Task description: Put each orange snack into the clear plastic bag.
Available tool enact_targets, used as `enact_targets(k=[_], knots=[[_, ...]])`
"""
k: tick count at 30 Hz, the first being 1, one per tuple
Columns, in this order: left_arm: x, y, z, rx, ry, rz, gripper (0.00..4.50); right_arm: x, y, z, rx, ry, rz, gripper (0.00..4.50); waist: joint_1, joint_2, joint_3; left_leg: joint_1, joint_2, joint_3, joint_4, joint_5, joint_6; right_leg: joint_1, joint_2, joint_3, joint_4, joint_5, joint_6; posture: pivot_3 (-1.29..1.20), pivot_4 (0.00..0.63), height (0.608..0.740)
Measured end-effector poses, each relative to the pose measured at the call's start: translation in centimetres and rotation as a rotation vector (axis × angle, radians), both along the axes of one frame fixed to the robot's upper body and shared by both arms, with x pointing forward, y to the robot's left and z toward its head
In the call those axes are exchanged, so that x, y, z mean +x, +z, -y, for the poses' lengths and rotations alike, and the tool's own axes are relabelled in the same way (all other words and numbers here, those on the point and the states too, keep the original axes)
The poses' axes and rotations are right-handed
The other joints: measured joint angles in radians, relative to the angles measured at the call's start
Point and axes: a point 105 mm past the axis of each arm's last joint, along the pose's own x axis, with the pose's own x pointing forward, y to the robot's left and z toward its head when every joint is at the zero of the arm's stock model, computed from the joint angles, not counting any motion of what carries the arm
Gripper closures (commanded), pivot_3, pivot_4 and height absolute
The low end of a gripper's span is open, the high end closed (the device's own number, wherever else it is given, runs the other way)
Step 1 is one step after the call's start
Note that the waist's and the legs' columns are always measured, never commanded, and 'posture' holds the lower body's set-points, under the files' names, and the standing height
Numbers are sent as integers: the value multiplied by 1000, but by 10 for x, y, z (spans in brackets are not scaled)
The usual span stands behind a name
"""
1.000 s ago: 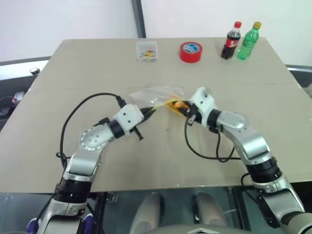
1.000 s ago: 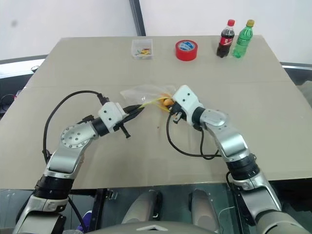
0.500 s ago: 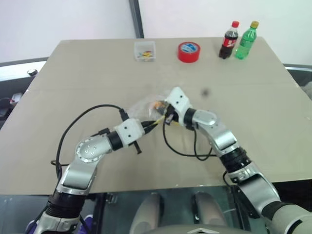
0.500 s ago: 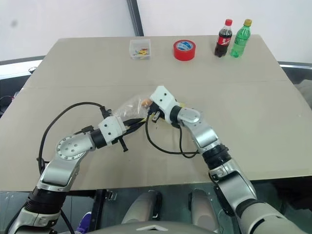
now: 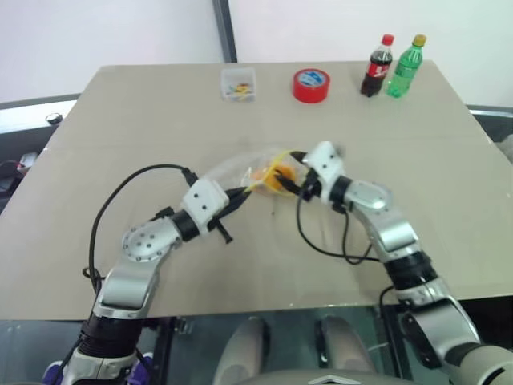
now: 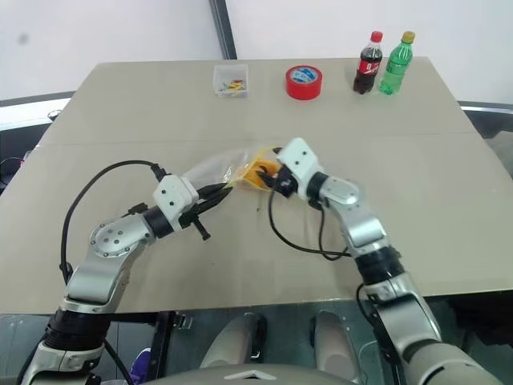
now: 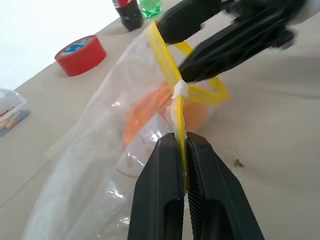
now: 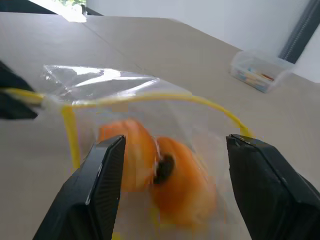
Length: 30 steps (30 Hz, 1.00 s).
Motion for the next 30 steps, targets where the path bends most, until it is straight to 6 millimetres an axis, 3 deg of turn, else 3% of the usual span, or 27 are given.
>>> enact_targets(k=[6, 10, 15, 17, 19, 22, 25, 27, 30], knots=[[5, 12, 0, -36, 1, 18, 4500, -3, -14, 41, -224, -94, 72, 1253, -4, 0, 0, 1, 0, 1, 0, 0, 0, 0, 1, 1, 0, 0, 0, 0, 150, 740], [8, 13, -1, -38, 6, 16, 4500, 5, -32, 51, -341, -140, 106, 1253, -4, 0, 0, 1, 0, 2, 0, 0, 0, 0, 1, 1, 0, 0, 0, 0, 150, 740], [8, 15, 0, -59, -10, 14, 4500, 15, -46, 40, -398, -125, 137, 1253, -3, -1, 0, 1, 0, 2, 0, 0, 0, 0, 1, 2, 0, 0, 0, 0, 150, 740], [7, 15, -1, -60, -7, 11, 4500, 36, -37, 15, -375, -118, 210, 1253, -10, -1, 1, 2, 0, 3, 0, 0, 0, 0, 1, 3, 1, 0, 0, 0, 150, 740], [7, 15, -1, -60, -7, 10, 4500, 43, -28, 3, -347, -111, 246, 1253, -6, -1, 1, 1, 1, 2, 0, 0, 0, 0, 1, 2, 0, 0, 0, 0, 150, 740], [7, 13, -4, -53, 1, 5, 4500, 49, -25, -3, -320, -106, 262, 2065, 1, -1, 1, 0, 0, 1, 0, 0, -1, 0, 0, 1, -1, 0, 0, 0, 150, 740], [6, 11, -8, -49, 14, 0, 4500, 49, -30, -3, -315, -97, 255, 3678, -1, -1, 1, 0, 0, 2, 0, 0, -1, 0, 0, 1, -2, 0, 0, 0, 150, 740], [6, 11, -9, -51, 15, -2, 4500, 50, -30, -2, -309, -96, 253, 4446, -3, -1, 1, 0, 0, 2, 0, 0, -1, 0, 0, 1, -1, 0, 0, 0, 150, 740], [5, 11, -10, -59, 19, -2, 4500, 51, -26, 0, -289, -103, 260, 4446, -4, -1, 1, 0, 0, 2, 0, 0, 0, 0, 0, 1, -1, 0, 0, 0, 150, 740]])
